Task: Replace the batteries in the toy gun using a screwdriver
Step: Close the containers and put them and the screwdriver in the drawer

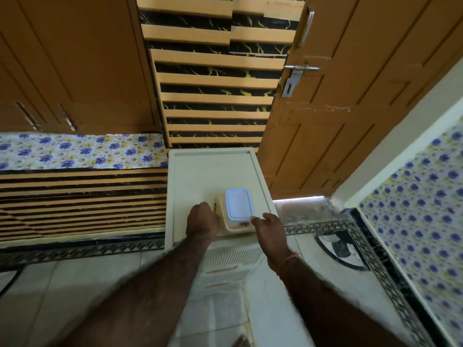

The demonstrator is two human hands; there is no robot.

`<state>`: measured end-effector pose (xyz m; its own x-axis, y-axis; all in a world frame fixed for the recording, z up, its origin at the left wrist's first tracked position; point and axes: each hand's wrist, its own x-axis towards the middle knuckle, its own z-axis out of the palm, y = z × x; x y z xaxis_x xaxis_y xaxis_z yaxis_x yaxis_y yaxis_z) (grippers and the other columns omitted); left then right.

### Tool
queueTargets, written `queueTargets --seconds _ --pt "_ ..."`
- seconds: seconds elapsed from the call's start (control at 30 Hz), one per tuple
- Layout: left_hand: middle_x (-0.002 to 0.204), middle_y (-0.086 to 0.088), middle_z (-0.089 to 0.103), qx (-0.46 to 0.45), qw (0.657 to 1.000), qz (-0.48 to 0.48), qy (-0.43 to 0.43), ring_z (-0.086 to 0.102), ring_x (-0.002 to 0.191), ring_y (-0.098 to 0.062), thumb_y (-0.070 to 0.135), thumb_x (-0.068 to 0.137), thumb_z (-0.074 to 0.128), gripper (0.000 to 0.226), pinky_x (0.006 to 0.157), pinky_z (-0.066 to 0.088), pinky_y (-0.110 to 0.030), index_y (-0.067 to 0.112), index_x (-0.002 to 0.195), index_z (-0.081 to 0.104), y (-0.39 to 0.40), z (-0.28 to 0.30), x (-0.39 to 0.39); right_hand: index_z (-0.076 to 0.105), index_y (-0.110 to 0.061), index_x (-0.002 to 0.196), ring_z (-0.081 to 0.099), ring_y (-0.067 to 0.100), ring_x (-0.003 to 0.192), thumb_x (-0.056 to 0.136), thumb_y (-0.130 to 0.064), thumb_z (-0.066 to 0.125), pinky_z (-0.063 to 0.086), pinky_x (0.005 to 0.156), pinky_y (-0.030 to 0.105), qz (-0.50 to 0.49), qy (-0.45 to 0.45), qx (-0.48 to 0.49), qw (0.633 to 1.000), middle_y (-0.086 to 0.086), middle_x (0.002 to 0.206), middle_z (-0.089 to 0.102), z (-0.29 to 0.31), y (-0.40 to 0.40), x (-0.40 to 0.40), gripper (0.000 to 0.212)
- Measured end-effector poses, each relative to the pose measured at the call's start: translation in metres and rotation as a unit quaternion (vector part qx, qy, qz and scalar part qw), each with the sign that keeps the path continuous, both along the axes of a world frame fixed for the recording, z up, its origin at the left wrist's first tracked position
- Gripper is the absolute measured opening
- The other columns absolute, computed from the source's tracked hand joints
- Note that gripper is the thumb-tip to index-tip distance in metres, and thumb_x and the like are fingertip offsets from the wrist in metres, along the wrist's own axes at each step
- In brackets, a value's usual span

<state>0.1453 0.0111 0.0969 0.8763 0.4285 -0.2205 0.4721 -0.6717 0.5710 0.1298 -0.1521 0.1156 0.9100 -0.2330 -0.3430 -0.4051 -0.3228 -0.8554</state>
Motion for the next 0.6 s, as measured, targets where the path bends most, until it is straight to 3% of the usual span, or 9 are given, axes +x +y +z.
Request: queueTargets --seconds 0.1,0.2,0.3,0.37,0.4,0.47,0.53,0.6 --pt "0.112 -0.013 0.065 -0.015 0.998 0.009 -0.066 0.061 0.107 -0.033 0.028 0.094 0.058 0.028 0.084 0.048 -0.036 0.006 0.109 0.066 0.006 0.006 -0.019 0.059 -0.011 0.117 0.057 0.020 0.102 0.087 -0.025 0.068 0.047 0.091 0.033 -0.013 -0.108 -0.073 0.991 0.004 0.109 0.061 -0.004 -0.005 -0.033 0.035" --pt "0.080 -0.008 0.063 0.043 0.980 -0.031 -0.193 0.061 0.078 -0.028 0.026 0.094 0.055 0.022 0.065 0.046 -0.037 0.011 0.079 0.063 0.008 -0.004 -0.061 0.063 -0.013 0.102 0.055 0.018 0.090 0.085 -0.021 0.064 0.046 0.081 0.031 0.120 -0.278 -0.262 0.916 0.002 0.096 0.061 -0.031 -0.010 -0.069 0.019" --pt "0.065 0.002 0.056 0.079 0.964 -0.113 -0.227 0.054 0.061 -0.018 0.033 0.096 0.049 0.032 0.053 0.044 -0.032 0.019 0.068 0.056 0.000 -0.028 -0.118 0.064 -0.016 0.090 0.056 0.020 0.083 0.080 -0.025 0.051 0.050 0.072 0.033 0.271 -0.241 -0.322 0.874 0.001 0.086 0.061 -0.068 -0.012 -0.094 0.019" --pt "0.068 0.004 0.060 0.081 0.966 -0.167 -0.179 0.060 0.064 -0.016 0.039 0.095 0.041 0.035 0.055 0.047 -0.029 0.021 0.071 0.059 -0.005 -0.051 -0.143 0.065 -0.014 0.104 0.057 0.025 0.094 0.081 -0.024 0.050 0.053 0.078 0.040 0.348 -0.141 -0.349 0.859 0.003 0.101 0.064 -0.092 -0.014 -0.098 0.030" --pt "0.079 0.004 0.066 0.073 0.971 -0.192 -0.124 0.065 0.075 -0.017 0.040 0.095 0.039 0.035 0.063 0.050 -0.029 0.021 0.080 0.064 -0.005 -0.062 -0.150 0.060 -0.012 0.119 0.054 0.028 0.105 0.084 -0.024 0.049 0.051 0.086 0.042 0.379 -0.086 -0.365 0.846 0.005 0.116 0.061 -0.102 -0.014 -0.098 0.038" --pt "0.117 0.003 0.067 0.054 0.973 -0.223 0.009 0.063 0.109 -0.017 0.040 0.099 0.040 0.037 0.091 0.049 -0.030 0.021 0.121 0.063 -0.002 -0.088 -0.153 0.042 -0.012 0.139 0.044 0.029 0.121 0.088 -0.022 0.047 0.044 0.097 0.040 0.434 0.006 -0.373 0.820 0.006 0.141 0.045 -0.119 -0.017 -0.093 0.052" --pt "0.142 -0.003 0.052 0.029 0.953 -0.268 0.142 0.051 0.128 -0.020 0.040 0.100 0.043 0.057 0.107 0.041 -0.033 0.019 0.152 0.032 -0.002 -0.110 -0.149 0.029 -0.013 0.147 0.038 0.030 0.128 0.090 -0.021 0.047 0.041 0.100 0.041 0.466 0.051 -0.374 0.800 0.005 0.152 0.032 -0.133 -0.015 -0.083 0.061" --pt "0.146 -0.010 0.047 0.011 0.935 -0.277 0.222 0.048 0.131 -0.026 0.042 0.100 0.045 0.072 0.107 0.041 -0.037 0.018 0.158 0.009 -0.005 -0.125 -0.142 0.020 -0.013 0.152 0.032 0.031 0.134 0.091 -0.021 0.047 0.039 0.103 0.044 0.487 0.077 -0.369 0.788 0.004 0.159 0.020 -0.149 -0.012 -0.075 0.067"
